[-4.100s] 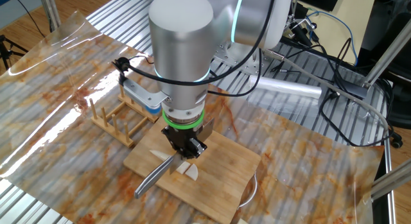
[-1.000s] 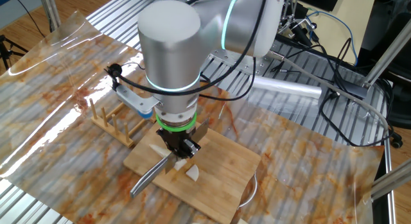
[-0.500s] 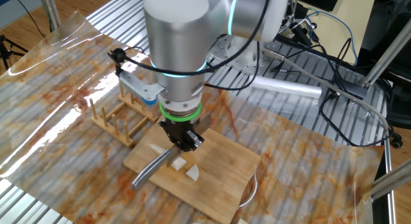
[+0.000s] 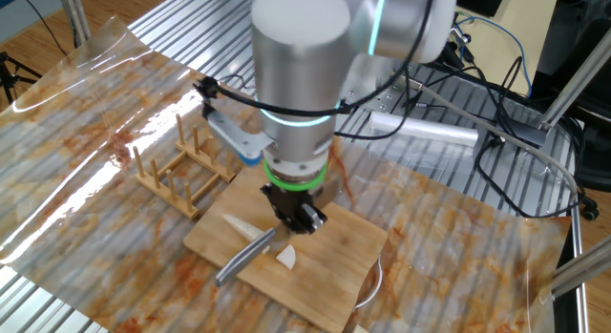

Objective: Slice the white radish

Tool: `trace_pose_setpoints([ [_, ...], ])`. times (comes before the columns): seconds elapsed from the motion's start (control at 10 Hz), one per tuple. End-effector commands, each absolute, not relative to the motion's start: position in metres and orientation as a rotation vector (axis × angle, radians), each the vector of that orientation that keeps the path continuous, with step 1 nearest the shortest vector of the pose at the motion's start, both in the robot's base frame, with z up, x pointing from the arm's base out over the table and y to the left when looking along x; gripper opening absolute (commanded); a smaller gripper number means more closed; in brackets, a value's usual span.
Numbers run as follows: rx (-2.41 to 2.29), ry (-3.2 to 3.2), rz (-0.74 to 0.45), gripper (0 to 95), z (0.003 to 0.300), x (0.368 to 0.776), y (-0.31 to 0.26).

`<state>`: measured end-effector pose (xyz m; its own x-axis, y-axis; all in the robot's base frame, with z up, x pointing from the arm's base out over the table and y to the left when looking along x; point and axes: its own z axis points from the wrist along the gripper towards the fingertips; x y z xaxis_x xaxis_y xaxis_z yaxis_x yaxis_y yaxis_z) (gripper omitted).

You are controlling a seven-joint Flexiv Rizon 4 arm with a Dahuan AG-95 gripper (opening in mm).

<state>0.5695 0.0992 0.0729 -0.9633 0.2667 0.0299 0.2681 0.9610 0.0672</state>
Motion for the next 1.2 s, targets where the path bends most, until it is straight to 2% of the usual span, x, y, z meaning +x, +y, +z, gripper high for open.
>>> trace_pose_setpoints([
  [0.1, -0.426, -3.107, -0.113, 0.0, 0.064, 0.574, 0.104],
  [1.2, -0.525, -3.113, -0.130, 0.0, 0.043, 0.571, 0.132],
])
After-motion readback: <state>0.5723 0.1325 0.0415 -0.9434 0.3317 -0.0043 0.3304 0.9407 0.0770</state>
